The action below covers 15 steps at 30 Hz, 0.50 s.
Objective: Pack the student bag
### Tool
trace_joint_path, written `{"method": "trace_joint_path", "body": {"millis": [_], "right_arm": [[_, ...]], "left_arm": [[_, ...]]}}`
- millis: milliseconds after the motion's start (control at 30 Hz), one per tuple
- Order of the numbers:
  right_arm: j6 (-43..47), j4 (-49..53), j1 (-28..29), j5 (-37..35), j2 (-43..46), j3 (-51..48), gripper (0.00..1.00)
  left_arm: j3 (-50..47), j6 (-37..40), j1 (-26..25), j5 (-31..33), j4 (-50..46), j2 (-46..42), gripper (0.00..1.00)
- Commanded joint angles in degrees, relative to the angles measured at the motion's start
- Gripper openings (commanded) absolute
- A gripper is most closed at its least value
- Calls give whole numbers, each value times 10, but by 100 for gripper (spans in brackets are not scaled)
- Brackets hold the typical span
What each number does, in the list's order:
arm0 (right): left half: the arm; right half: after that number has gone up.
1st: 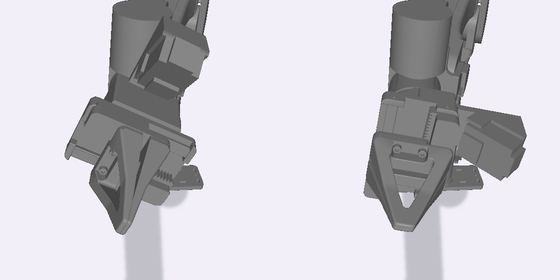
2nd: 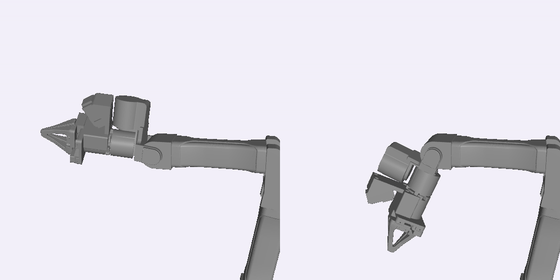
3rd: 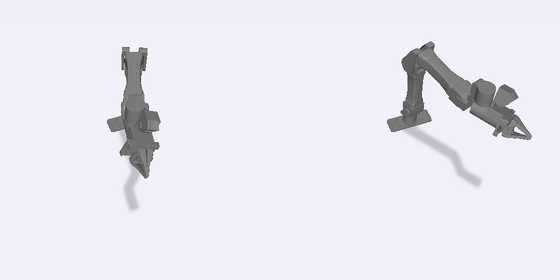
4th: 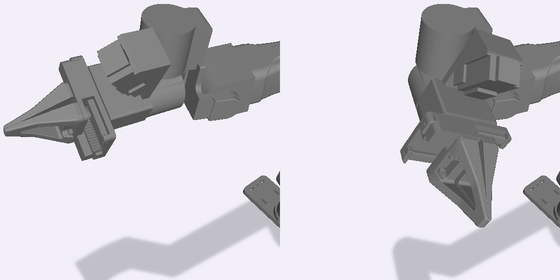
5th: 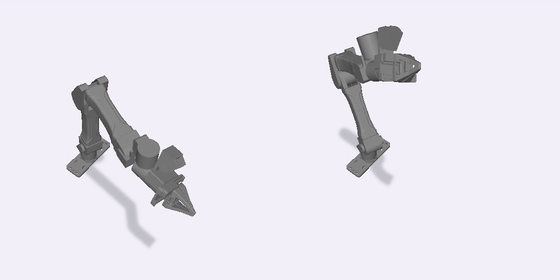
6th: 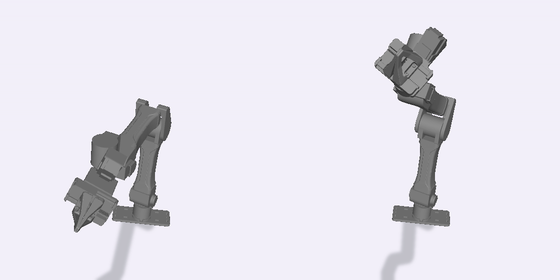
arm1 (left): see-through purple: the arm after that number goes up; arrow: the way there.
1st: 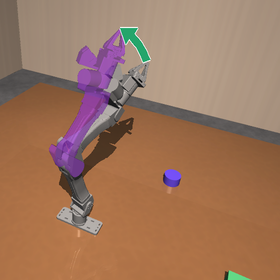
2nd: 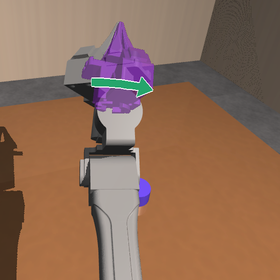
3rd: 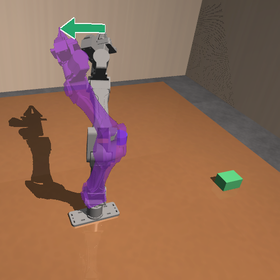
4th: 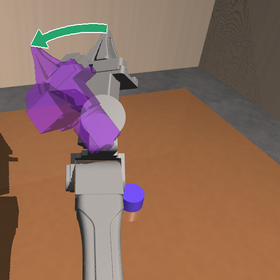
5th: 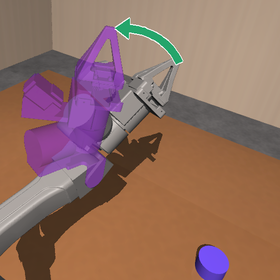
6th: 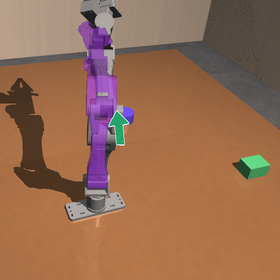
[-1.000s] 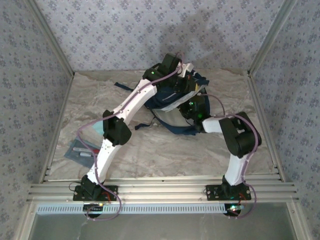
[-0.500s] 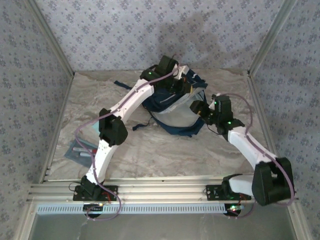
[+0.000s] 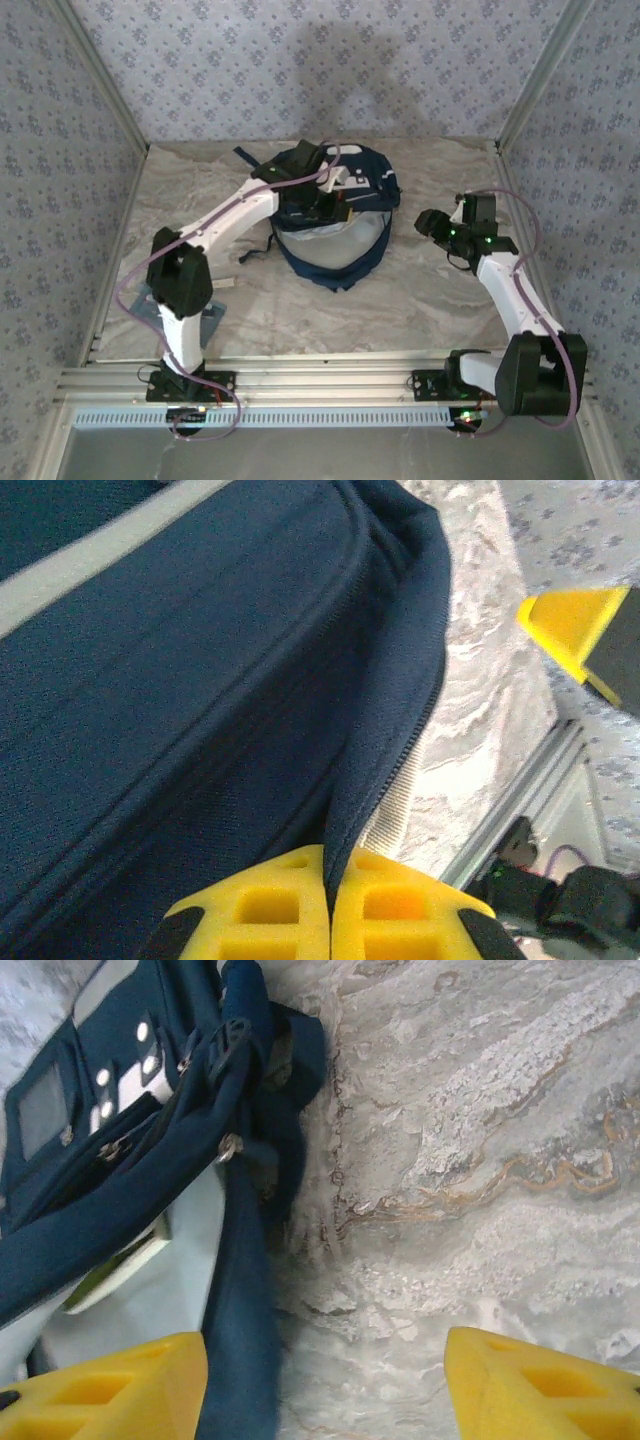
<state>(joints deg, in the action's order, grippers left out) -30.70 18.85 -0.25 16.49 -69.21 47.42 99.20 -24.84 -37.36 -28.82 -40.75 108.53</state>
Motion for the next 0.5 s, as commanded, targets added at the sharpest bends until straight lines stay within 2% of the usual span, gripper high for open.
{"method": "trace_joint_path", "body": {"millis": [0,67,133,167,267,300,367,467], "right_arm": [[39,-5,3,42,-33,31,49],[56,-2,11,57,-61,46,41],[65,1,23,56,-85,56,40],[64,-1,29,58,-95,58,40],[58,-14,43,64,-121,62,40],[57,-15,48,63,-128,64,41],[56,-14,56,57,-136,66,43],[52,-13,64,51,-141,66,47]], "left_arm": [[-29,12,38,72,-24,-48,12],[-32,9,50,139,-51,-56,18],[-34,11,53,196,-56,-65,22],[-33,10,53,216,-53,-70,28],[-27,10,41,246,-35,-75,49],[-22,13,32,253,-31,-75,53],[-7,31,8,260,-28,-67,58],[31,61,-28,272,-48,-43,60]]}}
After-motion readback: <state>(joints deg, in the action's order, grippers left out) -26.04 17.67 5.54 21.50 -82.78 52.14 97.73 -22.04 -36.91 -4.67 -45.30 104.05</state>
